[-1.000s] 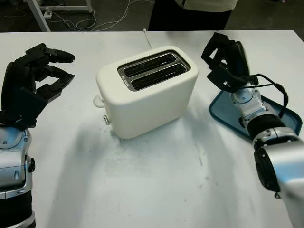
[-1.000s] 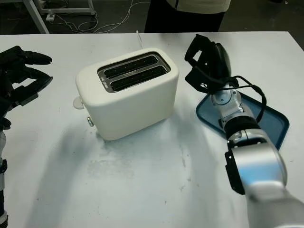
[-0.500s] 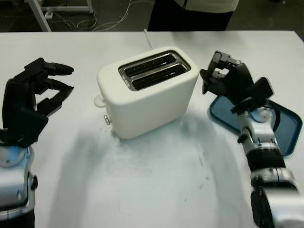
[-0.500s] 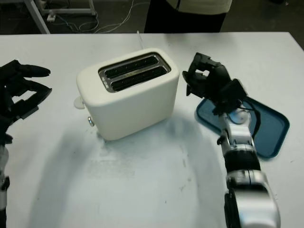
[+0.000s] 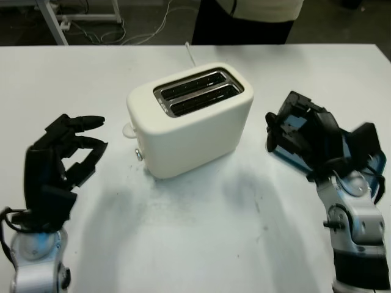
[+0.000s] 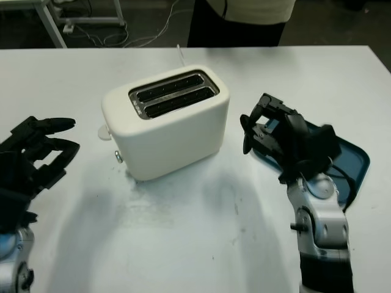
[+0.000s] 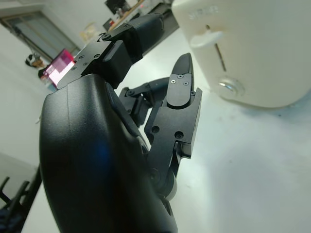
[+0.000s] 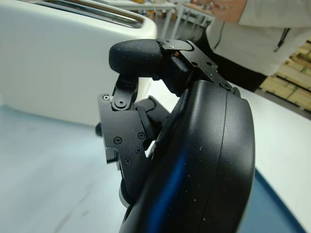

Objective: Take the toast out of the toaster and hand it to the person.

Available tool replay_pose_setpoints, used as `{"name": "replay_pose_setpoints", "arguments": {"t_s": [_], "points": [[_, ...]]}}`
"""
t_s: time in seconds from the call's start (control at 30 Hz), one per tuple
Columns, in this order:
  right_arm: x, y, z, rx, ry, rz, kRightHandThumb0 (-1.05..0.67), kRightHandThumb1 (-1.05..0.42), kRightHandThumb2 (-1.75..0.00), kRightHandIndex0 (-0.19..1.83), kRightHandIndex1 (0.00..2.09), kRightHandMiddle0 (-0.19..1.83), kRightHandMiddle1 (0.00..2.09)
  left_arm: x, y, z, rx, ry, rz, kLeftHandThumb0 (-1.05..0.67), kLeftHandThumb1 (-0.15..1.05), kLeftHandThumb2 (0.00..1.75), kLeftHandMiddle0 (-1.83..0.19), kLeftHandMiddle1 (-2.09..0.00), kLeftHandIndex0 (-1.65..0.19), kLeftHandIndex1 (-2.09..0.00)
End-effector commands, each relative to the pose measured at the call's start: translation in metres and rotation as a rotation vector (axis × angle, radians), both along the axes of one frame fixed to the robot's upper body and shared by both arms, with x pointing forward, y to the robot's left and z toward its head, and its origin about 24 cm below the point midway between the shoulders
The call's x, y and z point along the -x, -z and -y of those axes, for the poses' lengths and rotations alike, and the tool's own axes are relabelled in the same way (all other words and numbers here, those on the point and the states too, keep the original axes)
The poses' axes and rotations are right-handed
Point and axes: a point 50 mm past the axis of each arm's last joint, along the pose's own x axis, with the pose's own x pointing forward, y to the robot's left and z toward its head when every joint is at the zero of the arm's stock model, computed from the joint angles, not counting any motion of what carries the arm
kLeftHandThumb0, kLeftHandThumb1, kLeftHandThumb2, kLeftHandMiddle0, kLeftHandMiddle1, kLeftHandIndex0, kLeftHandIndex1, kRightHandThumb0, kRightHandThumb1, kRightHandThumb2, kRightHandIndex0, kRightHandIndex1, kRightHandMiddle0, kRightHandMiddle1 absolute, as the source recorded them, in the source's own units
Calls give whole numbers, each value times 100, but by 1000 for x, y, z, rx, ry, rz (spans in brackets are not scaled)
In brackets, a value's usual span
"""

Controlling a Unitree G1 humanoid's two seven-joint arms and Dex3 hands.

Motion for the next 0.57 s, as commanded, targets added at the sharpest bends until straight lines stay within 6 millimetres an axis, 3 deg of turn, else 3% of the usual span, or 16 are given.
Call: {"name": "replay_pose_setpoints", "arguments": {"t_s": [0.0, 0.1, 0.2, 0.33, 0.53], "points": [[9, 10, -6, -11, -10, -45, -53, -92, -45, 58, 136, 52, 114, 3, 8, 6, 11, -28, 9, -16, 92, 30, -41, -110, -49, -60], [14, 20, -13, 5, -18, -81, -61, -92, -42, 41, 87, 50, 54, 6, 16, 15, 15, -57, 9, -16, 92, 32, -40, -93, -48, -46], [17, 26, -18, 29, -10, -121, -64, -92, -41, 28, 65, 43, 28, 8, 22, 23, 7, -90, -5, -19, 92, 32, -39, -78, -47, -35], [18, 31, -25, 32, 7, -139, -63, -92, -42, 21, 59, 37, 20, 10, 31, 30, -4, -98, -50, -19, 92, 32, -41, -59, -48, -21], [17, 38, -31, 44, -13, -168, -64, -92, -44, 13, 57, 34, 15, 8, 35, 32, 35, -72, -58, -21, 92, 32, -42, -52, -49, -16]]}}
